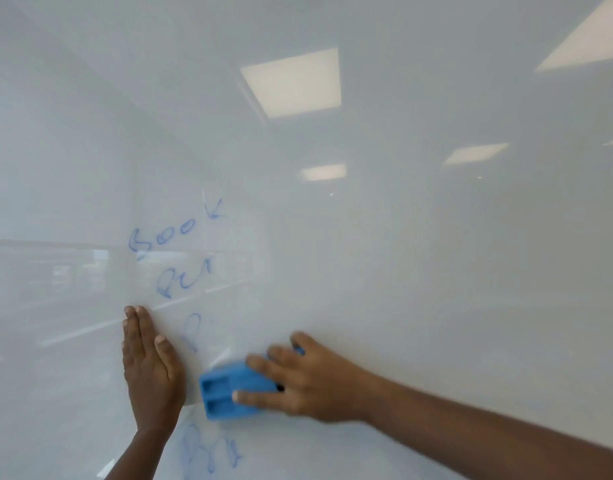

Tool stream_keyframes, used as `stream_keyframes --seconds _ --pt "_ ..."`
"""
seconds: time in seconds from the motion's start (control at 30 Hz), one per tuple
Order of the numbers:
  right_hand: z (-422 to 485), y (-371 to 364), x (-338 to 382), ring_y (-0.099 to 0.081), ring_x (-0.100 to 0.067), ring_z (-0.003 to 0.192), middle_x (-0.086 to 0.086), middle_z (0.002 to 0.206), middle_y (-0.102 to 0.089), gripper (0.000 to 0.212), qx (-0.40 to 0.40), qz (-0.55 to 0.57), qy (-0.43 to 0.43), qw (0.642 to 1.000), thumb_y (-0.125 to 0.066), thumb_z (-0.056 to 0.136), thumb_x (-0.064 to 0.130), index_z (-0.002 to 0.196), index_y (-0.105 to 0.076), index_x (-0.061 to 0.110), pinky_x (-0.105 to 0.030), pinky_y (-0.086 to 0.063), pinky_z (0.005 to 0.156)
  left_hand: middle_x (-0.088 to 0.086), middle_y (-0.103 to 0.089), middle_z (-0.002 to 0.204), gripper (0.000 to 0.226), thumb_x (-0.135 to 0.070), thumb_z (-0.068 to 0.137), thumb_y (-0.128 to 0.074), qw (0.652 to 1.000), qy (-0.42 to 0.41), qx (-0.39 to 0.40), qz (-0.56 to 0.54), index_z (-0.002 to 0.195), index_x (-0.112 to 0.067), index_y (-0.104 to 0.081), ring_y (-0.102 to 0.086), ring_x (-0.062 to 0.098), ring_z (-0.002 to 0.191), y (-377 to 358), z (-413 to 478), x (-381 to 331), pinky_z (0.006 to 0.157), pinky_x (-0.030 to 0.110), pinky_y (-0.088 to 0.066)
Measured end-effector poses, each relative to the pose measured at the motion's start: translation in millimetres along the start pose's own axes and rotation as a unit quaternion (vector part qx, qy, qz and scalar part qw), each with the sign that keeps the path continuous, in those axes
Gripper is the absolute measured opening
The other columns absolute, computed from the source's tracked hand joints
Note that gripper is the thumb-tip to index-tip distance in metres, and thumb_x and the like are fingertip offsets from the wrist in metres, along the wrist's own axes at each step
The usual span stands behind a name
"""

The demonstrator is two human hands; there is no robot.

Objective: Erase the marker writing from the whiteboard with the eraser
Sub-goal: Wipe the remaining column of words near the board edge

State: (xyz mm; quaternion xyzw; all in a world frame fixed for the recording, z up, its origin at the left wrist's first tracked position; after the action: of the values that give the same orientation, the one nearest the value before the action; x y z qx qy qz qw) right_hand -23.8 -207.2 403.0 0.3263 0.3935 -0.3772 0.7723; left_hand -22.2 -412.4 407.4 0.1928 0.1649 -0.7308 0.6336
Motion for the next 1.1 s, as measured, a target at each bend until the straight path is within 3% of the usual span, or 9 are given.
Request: stream_keyframes --seconds 0.1,0.2,0.3,0.4,0.53,0.73,0.8,0.93,1.1 --pt "46 31 -87 -0.066 -0.015 0.083 -0.005 0.114 -0.069 0.041 -0.043 -0.064 -0.099 0.992 -0.06 0.081 0.028 0.119 -0.056 0.044 -0.025 -0.048 0.067 0.013 -0.014 0.153 0.061 -0.031 0.089 -0.012 1.0 -0.008 -0.003 0.003 0.143 -0.003 -0.016 -0.011 0.021 0.141 -1 0 1 0.114 0.032 -0.007" --pt "82 50 -185 -0.048 -0.028 0.114 -0.011 0.145 -0.038 0.049 -0.002 -0.083 -0.253 0.964 -0.039 0.094 0.028 0.141 -0.028 0.037 -0.038 -0.037 0.089 0.012 -0.014 0.153 0.061 -0.03 0.089 -0.011 1.0 -0.003 -0.006 0.0 0.143 -0.002 -0.016 -0.01 0.018 0.141 -2 -1 1 0.114 0.033 -0.007" --pt "96 55 -221 -0.038 -0.031 0.118 -0.012 0.147 -0.028 0.051 -0.002 -0.069 -0.339 0.938 -0.037 0.097 0.03 0.145 -0.02 0.032 -0.042 -0.032 0.09 0.011 -0.014 0.153 0.058 -0.026 0.09 -0.013 1.0 -0.002 -0.011 -0.009 0.143 -0.003 -0.017 -0.01 0.015 0.14 0 0 0 0.115 0.035 -0.008" --pt "99 38 -183 -0.043 -0.029 0.114 -0.011 0.145 -0.034 0.05 -0.015 -0.051 -0.33 0.943 -0.037 0.095 0.027 0.143 -0.024 0.034 -0.038 -0.034 0.087 0.008 -0.017 0.153 0.056 -0.025 0.091 -0.012 0.999 0.007 -0.022 -0.033 0.143 -0.006 -0.02 -0.014 0.017 0.141 3 0 3 0.115 0.037 -0.011" --pt "83 10 -83 -0.063 -0.015 0.084 -0.002 0.116 -0.067 0.042 -0.021 -0.047 -0.201 0.978 -0.059 0.08 0.034 0.121 -0.055 0.044 -0.025 -0.047 0.071 0.003 -0.023 0.152 0.057 -0.028 0.092 -0.009 0.996 0.026 -0.046 -0.074 0.142 -0.011 -0.028 -0.02 0.018 0.14 9 1 9 0.113 0.039 -0.019" --pt "70 -15 -26 -0.062 -0.009 0.083 0.005 0.112 -0.068 0.039 0.043 -0.059 0.0 0.997 -0.058 0.08 0.037 0.117 -0.056 0.048 -0.024 -0.044 0.067 0.002 -0.026 0.152 0.058 -0.029 0.092 -0.006 0.996 0.031 -0.043 -0.077 0.142 -0.012 -0.03 -0.022 0.017 0.139 13 0 10 0.106 0.029 -0.02" --pt "88 1 -60 -0.062 -0.01 0.088 0.002 0.118 -0.066 0.04 0.04 -0.071 -0.044 0.996 -0.052 0.084 0.036 0.122 -0.051 0.049 -0.025 -0.045 0.071 0.002 -0.026 0.151 0.058 -0.027 0.091 -0.006 0.996 0.035 -0.043 -0.076 0.141 -0.012 -0.031 -0.022 0.014 0.138 13 0 10 0.106 0.03 -0.021" --pt "123 21 -157 -0.042 -0.028 0.118 -0.009 0.147 -0.032 0.047 0.046 -0.043 -0.234 0.97 -0.031 0.097 0.026 0.142 -0.026 0.033 -0.037 -0.033 0.092 0.001 -0.025 0.152 0.059 -0.027 0.091 -0.006 0.994 0.046 -0.046 -0.086 0.141 -0.013 -0.032 -0.022 0.009 0.136 12 -1 11 0.104 0.028 -0.021" --pt "122 20 -140 -0.06 -0.019 0.095 -0.003 0.127 -0.059 0.044 -0.036 -0.081 -0.293 0.952 -0.054 0.085 0.03 0.128 -0.05 0.037 -0.029 -0.045 0.078 -0.001 -0.03 0.15 0.059 -0.031 0.091 -0.006 0.988 0.068 -0.057 -0.127 0.139 -0.014 -0.037 -0.023 0.001 0.131 13 0 14 0.104 0.02 -0.02"
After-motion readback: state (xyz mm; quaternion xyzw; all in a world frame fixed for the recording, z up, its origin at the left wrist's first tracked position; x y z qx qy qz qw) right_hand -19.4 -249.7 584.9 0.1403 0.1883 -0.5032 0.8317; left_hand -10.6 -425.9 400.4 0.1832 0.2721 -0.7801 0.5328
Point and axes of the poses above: each hand's wrist, its own z-axis towards the middle knuckle, its own y-axis out of the back of the hand, x = y × z, the point moved 9 cm from there along z, towards the middle knuckle
